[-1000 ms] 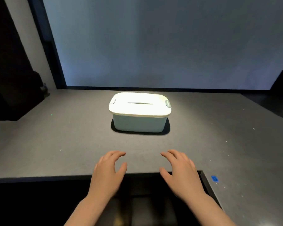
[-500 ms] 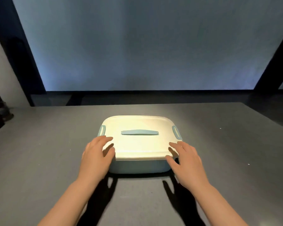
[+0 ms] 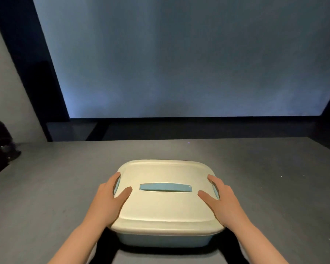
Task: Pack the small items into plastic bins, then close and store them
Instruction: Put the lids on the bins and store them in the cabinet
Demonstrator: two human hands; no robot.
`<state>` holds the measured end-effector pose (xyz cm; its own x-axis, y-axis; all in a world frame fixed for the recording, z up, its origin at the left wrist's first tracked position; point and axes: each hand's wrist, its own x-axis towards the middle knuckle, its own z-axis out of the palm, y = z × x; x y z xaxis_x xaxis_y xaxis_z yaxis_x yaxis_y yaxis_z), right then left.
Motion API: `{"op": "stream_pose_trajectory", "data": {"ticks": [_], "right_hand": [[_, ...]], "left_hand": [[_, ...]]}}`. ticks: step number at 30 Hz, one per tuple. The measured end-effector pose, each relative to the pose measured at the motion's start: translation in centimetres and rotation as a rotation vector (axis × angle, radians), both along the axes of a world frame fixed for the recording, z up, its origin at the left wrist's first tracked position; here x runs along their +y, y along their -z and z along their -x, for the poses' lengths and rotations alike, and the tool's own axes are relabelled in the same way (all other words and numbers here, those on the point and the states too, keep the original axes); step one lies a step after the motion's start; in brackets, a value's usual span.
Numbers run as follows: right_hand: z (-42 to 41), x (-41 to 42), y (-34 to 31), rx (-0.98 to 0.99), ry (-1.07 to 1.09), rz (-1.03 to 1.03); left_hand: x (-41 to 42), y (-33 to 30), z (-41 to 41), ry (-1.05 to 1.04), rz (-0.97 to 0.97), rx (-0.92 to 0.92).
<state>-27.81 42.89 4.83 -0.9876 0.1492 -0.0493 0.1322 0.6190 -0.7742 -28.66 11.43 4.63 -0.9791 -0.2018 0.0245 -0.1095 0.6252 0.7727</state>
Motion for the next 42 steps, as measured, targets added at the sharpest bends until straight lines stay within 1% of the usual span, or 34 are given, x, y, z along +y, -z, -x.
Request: {"op": "stream_pose_trajectory", "data": {"ticks": [4, 8, 14, 16, 22, 26, 32, 37, 42], "right_hand": [[1.1, 0.3, 0.3, 0.024, 0.015, 0.044], [1.4, 0.4, 0.5, 0.024, -0.005, 0.026], [1.3, 0.0, 0.0, 0.116, -0.042, 0.009], [1.3, -0.3, -0.6, 0.144, -0.078, 0.009], [1.4, -3.7, -2.1, 0.126, -0.282, -0.058], [0.3, -8.8, -2.1, 0.143, -0.489, -0.035], [-4.6, -19.6, -2.1, 0.157, -0.883, 0.064], [-14.0, -28.5, -2.0, 0.16, -1.234, 0.135], [-27.9, -34.8, -2.2, 0.181, -1.566, 0.154]], "left_hand": [[-0.1, 0.4, 0.0, -0.015, -0.007, -0.023], [0.1, 0.3, 0.1, -0.035, -0.017, -0.021], [0.9, 0.0, -1.7, -0.166, -0.056, 0.048], [0.6, -0.1, -3.1, -0.225, -0.069, 0.072], [-1.8, -0.6, -9.8, -0.428, -0.034, 0.097], [-4.2, -0.6, -16.6, -0.647, -0.03, 0.09], [-6.5, -0.7, -30.8, -1.083, -0.001, 0.059], [-5.6, -1.6, -44.9, -1.409, 0.072, 0.138], [-1.7, -1.9, -60.3, -1.706, 0.046, 0.173]]}}
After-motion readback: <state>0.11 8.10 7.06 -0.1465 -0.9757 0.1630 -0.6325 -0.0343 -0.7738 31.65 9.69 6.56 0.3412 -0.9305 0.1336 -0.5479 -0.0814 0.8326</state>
